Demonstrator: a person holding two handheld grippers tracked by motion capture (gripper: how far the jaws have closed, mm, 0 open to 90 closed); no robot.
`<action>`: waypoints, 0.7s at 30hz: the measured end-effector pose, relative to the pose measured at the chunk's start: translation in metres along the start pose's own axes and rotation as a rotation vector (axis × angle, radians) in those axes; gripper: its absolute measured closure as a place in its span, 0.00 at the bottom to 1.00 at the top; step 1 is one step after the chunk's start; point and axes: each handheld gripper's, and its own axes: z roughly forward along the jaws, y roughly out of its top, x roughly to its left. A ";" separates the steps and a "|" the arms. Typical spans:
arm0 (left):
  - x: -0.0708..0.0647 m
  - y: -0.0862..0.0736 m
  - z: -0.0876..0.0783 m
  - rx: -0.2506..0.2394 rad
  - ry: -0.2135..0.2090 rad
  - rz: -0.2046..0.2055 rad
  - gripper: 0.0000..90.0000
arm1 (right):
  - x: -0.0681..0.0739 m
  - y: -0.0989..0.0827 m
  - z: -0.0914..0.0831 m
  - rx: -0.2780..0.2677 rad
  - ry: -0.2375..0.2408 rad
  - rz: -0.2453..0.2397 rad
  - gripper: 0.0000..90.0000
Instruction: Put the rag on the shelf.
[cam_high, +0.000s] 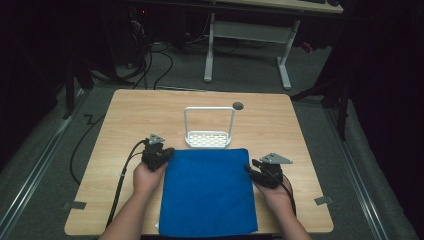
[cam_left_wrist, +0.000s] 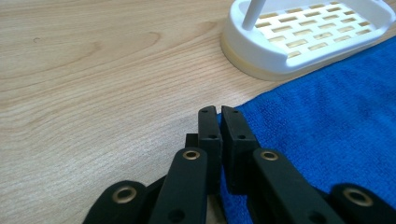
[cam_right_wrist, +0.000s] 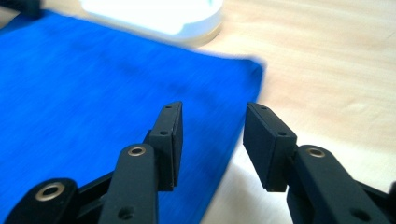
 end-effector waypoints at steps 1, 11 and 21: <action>-0.001 0.000 0.000 0.000 0.000 0.005 0.98 | -0.003 0.003 0.004 0.002 -0.006 0.003 0.64; 0.001 -0.001 -0.004 -0.039 -0.011 0.004 0.99 | -0.020 0.034 0.044 0.048 -0.045 0.032 0.60; 0.002 -0.003 -0.006 -0.064 -0.024 -0.003 0.99 | -0.017 0.029 0.057 0.083 -0.033 0.010 0.98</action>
